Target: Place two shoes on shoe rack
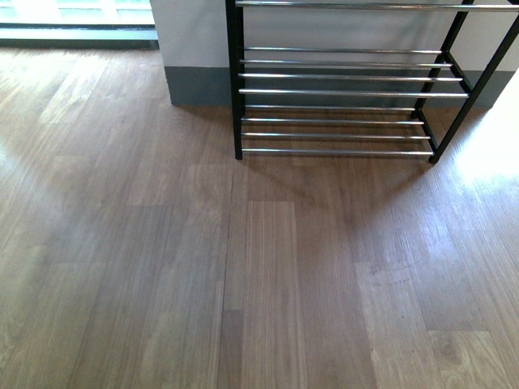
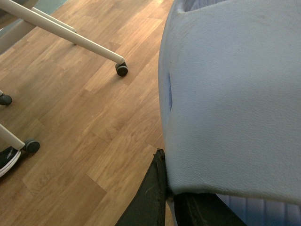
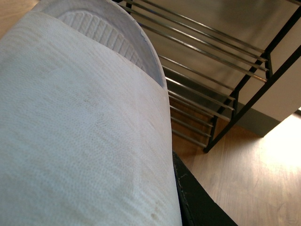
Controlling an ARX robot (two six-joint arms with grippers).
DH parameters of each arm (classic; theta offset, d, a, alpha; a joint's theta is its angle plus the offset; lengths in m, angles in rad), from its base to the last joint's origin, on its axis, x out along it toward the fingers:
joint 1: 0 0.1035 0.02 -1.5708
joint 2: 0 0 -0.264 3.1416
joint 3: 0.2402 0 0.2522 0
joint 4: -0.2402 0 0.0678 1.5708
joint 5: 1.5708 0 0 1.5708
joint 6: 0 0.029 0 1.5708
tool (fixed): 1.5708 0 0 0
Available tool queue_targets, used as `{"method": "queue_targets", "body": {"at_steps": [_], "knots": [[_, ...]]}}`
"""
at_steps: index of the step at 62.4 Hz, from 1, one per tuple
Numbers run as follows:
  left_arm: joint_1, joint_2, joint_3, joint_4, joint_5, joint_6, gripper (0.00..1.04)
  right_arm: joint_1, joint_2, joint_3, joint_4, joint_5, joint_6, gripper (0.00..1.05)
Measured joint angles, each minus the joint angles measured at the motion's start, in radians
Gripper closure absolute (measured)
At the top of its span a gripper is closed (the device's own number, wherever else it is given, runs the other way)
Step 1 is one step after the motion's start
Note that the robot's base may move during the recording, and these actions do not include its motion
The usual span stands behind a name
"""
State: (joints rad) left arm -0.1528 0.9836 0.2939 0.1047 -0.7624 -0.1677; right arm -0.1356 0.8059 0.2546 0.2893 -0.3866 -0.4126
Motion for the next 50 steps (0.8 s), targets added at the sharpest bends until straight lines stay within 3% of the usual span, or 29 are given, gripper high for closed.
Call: {"method": "queue_targets", "body": {"at_steps": [50], "knots": [[0.002,-0.001,0.001,0.0,-0.005,0.0,1.03,0.002,0.0,0.001,0.0,-0.003,0.0,1.04]]}}
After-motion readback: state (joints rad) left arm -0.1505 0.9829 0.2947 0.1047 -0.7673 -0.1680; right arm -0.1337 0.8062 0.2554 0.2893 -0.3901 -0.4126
